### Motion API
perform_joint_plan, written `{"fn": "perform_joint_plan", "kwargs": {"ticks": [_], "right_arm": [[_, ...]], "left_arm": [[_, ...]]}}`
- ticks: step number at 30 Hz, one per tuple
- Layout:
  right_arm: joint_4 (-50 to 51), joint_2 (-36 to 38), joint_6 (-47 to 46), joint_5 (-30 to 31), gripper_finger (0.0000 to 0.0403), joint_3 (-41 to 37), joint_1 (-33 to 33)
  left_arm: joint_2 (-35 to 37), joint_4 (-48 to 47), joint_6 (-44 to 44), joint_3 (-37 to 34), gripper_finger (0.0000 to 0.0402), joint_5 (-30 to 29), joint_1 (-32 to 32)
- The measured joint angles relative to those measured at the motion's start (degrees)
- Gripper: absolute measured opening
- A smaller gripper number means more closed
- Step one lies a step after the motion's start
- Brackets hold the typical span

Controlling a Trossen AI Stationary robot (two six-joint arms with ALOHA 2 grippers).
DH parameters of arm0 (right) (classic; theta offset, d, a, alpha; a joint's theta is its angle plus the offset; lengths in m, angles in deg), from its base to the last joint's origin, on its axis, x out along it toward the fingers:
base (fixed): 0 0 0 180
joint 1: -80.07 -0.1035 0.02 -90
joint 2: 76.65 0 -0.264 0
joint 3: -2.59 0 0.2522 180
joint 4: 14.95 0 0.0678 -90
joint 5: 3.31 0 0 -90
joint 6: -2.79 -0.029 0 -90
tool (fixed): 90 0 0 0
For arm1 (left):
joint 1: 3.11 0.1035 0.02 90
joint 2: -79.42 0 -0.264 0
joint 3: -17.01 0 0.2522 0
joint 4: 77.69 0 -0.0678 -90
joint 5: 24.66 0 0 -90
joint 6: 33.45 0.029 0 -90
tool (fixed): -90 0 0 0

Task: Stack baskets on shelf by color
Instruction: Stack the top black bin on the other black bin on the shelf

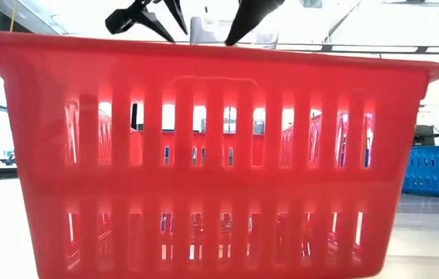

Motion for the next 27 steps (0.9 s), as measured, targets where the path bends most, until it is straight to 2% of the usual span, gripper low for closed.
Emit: {"fn": "perform_joint_plan", "kwargs": {"ticks": [5,18,27], "right_arm": [[0.56,0.42,3.06,1.72,0.0000,0.00,2.62],[1.09,1.31,10.47,1.47,0.0000,0.00,10.66],[0.09,2.36,19.41,-6.25,0.0000,0.00,16.45]], "left_arm": [[3.07,0.77,3.13,0.00,0.0129,-0.71,0.09],[8.12,3.00,16.75,0.00,0.0129,-4.55,0.11],[8.53,3.07,23.93,0.00,0.0129,-4.70,0.20]]}}
